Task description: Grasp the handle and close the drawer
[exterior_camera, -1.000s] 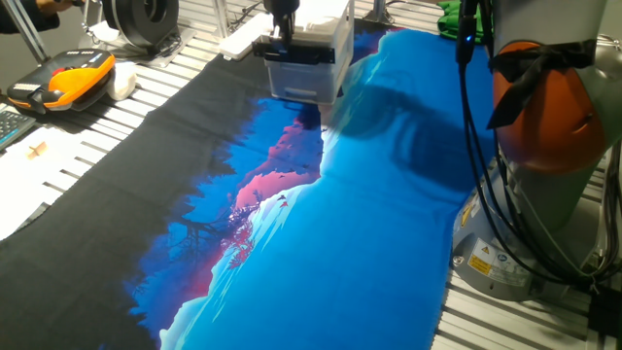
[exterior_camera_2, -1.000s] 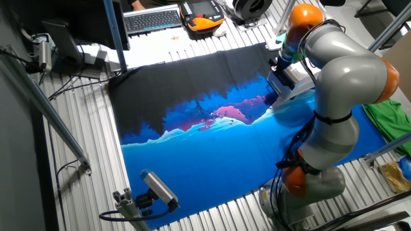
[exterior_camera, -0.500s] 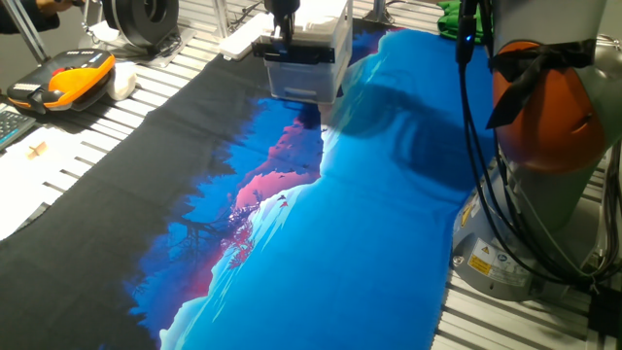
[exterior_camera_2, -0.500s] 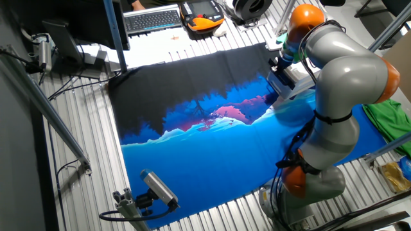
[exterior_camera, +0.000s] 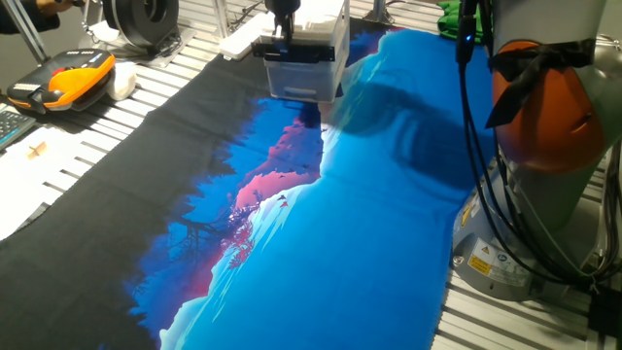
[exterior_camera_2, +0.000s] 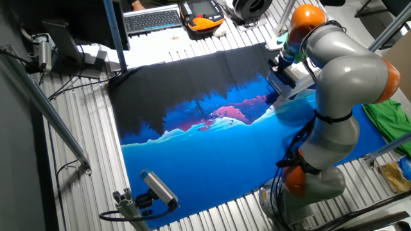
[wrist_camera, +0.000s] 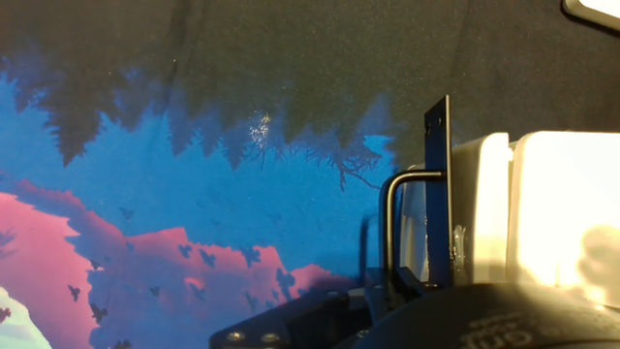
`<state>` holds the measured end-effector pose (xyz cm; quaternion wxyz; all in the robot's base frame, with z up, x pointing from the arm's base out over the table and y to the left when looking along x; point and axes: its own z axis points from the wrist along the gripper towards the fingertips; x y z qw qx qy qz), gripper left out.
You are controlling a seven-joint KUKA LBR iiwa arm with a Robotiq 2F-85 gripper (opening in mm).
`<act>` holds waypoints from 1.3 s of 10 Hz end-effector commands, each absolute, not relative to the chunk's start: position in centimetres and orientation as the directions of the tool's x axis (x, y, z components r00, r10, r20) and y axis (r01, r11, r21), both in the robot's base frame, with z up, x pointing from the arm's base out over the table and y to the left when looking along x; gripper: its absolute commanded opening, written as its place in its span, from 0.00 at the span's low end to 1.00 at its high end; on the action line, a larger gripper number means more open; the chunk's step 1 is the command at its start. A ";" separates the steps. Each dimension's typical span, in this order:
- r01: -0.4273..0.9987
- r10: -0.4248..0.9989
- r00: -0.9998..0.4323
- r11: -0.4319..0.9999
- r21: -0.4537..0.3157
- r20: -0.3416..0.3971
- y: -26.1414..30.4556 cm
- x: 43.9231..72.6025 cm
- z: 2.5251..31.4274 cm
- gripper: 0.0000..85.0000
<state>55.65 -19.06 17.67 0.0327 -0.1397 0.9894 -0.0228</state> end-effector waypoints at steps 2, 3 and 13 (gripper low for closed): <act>-0.279 -0.282 -0.958 0.959 -0.051 -0.058 -19.2 55.6 17.5 0.00; -0.282 -0.285 -0.957 0.958 -0.050 -0.057 -19.3 55.5 17.7 0.00; -0.310 -0.314 -0.948 0.948 -0.071 -0.053 -20.0 55.7 18.0 0.00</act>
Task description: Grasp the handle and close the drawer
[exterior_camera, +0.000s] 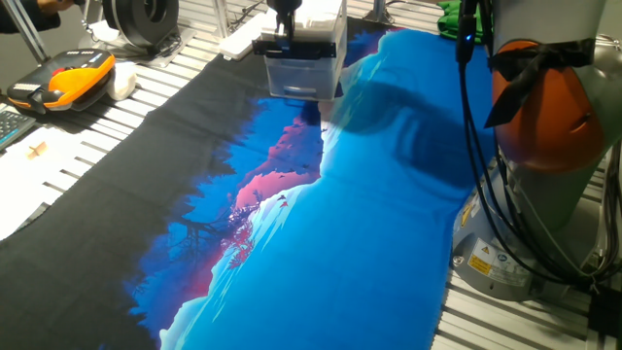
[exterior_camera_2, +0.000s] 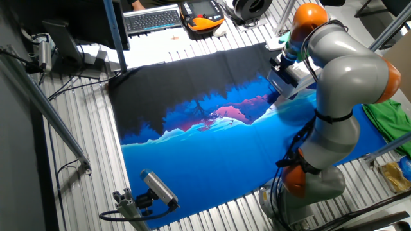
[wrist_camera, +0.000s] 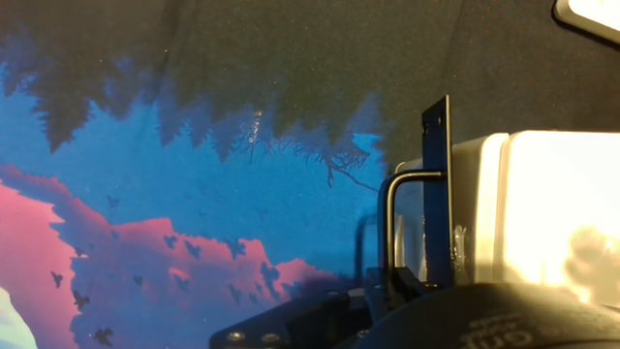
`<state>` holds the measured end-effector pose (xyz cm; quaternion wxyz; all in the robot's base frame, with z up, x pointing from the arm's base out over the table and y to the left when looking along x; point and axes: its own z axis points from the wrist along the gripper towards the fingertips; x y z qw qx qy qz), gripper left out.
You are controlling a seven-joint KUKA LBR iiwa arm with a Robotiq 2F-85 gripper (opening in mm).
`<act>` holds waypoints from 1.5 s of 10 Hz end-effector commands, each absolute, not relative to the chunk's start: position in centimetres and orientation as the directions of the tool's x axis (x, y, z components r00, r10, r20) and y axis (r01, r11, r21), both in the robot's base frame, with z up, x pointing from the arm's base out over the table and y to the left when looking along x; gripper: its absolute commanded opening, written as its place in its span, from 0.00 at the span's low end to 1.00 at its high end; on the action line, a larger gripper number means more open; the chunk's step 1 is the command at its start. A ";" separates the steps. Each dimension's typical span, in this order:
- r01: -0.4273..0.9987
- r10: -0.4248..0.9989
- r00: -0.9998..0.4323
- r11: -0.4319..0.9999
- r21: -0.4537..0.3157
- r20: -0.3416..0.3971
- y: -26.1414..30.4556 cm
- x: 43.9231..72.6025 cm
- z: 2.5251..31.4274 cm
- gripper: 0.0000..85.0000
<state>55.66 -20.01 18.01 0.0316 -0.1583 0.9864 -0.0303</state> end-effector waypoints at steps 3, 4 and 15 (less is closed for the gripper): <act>-0.320 -0.324 -0.944 0.945 -0.066 -0.056 -20.1 55.7 18.1 0.00; -0.323 -0.327 -0.943 0.944 -0.062 -0.057 -20.1 55.7 18.0 0.00; -0.360 -0.364 -0.929 0.930 -0.070 -0.064 -20.9 56.0 17.6 0.00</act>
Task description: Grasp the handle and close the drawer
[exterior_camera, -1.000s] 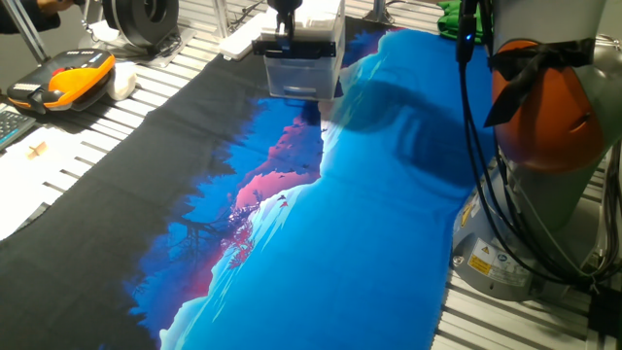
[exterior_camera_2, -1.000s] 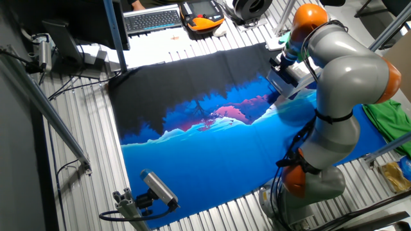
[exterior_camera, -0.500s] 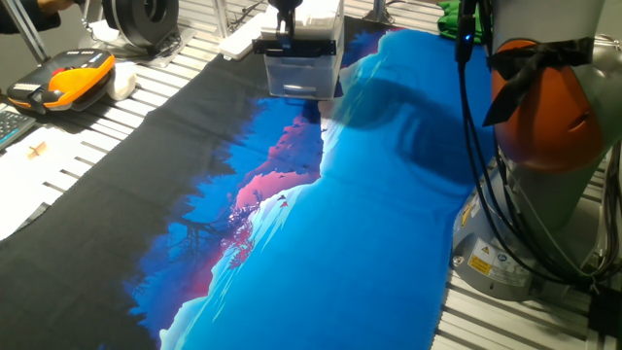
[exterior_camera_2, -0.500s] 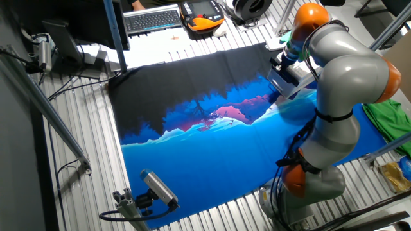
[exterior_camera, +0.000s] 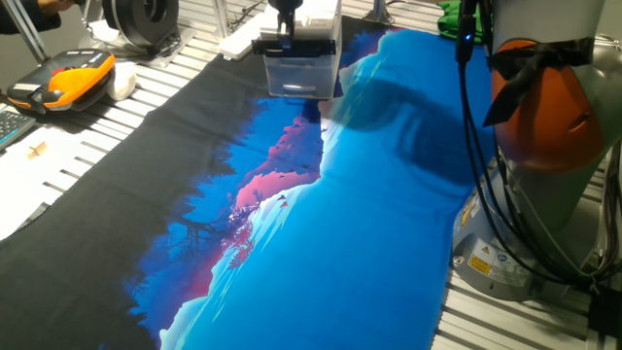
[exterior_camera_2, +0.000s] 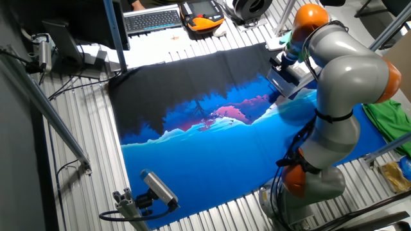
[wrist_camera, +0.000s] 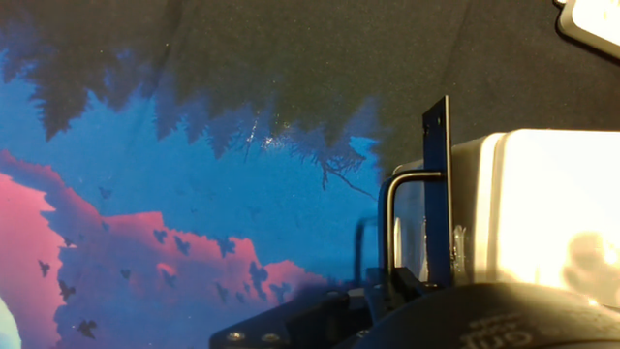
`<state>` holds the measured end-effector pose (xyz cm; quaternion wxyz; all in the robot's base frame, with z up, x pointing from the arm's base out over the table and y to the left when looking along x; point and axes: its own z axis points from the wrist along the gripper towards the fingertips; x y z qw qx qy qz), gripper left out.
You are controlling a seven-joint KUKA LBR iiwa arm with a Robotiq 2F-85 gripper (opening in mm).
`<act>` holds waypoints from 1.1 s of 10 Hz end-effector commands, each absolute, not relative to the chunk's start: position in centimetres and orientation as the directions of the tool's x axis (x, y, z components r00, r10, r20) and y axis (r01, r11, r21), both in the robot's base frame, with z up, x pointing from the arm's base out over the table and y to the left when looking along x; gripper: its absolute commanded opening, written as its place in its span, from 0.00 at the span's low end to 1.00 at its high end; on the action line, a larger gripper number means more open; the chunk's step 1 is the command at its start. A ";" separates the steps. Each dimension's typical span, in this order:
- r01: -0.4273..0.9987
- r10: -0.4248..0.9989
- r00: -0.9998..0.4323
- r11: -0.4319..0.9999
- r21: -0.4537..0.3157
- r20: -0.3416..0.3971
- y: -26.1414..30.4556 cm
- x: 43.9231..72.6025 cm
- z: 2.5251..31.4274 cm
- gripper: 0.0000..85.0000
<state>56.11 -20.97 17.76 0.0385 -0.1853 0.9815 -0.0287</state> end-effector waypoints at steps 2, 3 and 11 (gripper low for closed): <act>-0.369 -0.373 -0.926 0.927 -0.067 -0.060 -21.3 56.1 18.0 0.00; -0.370 -0.374 -0.926 0.926 -0.068 -0.059 -21.4 56.1 18.1 0.00; -0.386 -0.393 -0.918 0.917 -0.105 -0.054 -21.6 56.2 17.8 0.00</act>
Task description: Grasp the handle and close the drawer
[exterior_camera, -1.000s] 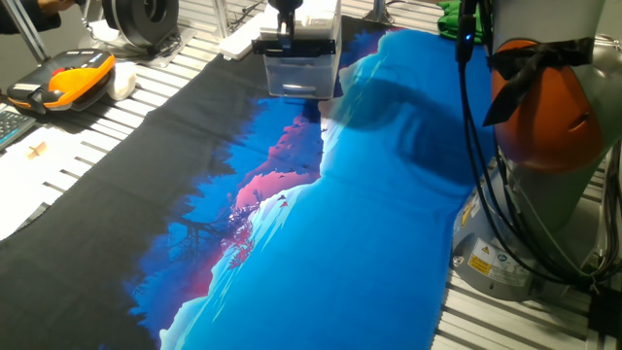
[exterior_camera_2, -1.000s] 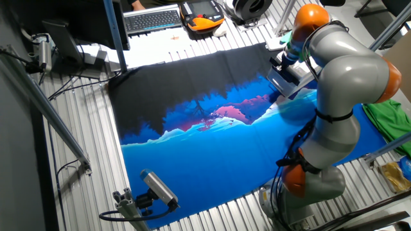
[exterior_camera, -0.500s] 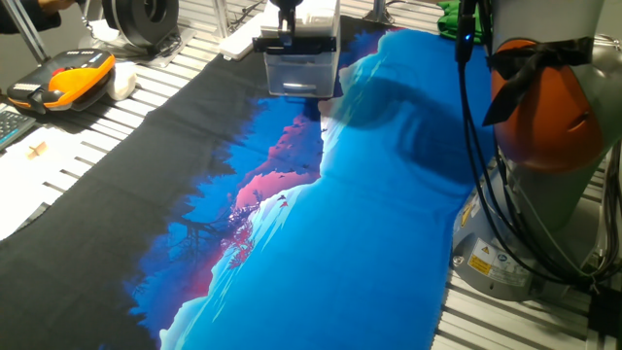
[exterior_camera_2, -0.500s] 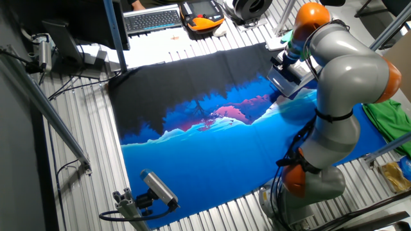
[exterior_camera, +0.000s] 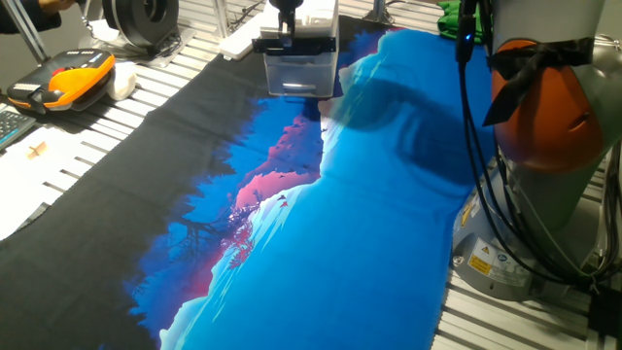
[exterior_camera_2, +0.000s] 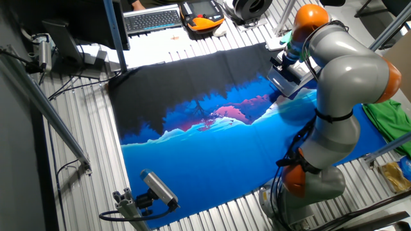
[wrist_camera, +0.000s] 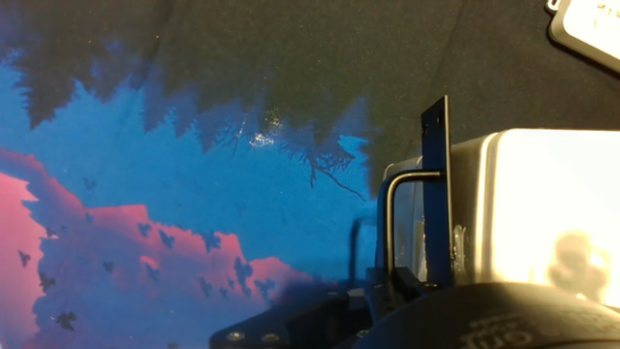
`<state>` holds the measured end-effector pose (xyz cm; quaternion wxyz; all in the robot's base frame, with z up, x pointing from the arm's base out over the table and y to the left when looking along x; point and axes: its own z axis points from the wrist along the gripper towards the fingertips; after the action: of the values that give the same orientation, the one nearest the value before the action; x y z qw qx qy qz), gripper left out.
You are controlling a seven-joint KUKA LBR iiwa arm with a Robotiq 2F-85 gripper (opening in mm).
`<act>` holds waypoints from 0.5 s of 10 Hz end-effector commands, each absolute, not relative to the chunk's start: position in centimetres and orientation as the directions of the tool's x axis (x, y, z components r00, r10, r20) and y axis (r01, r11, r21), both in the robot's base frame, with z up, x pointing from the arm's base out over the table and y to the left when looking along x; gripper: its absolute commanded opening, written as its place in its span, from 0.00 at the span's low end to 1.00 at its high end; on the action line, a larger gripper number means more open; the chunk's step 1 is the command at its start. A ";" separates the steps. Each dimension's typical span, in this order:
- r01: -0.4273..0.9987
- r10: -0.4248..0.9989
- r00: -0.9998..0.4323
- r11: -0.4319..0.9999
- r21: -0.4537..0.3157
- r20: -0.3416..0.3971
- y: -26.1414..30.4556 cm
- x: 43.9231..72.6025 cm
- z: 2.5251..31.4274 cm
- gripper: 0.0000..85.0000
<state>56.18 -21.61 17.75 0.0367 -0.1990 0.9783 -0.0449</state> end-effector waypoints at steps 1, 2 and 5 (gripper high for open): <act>-0.388 -0.394 -0.918 0.916 -0.100 -0.054 -21.8 56.2 17.9 0.00; -0.393 -0.398 -0.916 0.915 -0.097 -0.049 -22.0 56.3 18.2 0.00; -0.393 -0.400 -0.915 0.914 -0.099 -0.052 -22.1 56.5 17.9 0.00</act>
<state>56.54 -22.08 17.89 0.0359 -0.2029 0.9776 -0.0432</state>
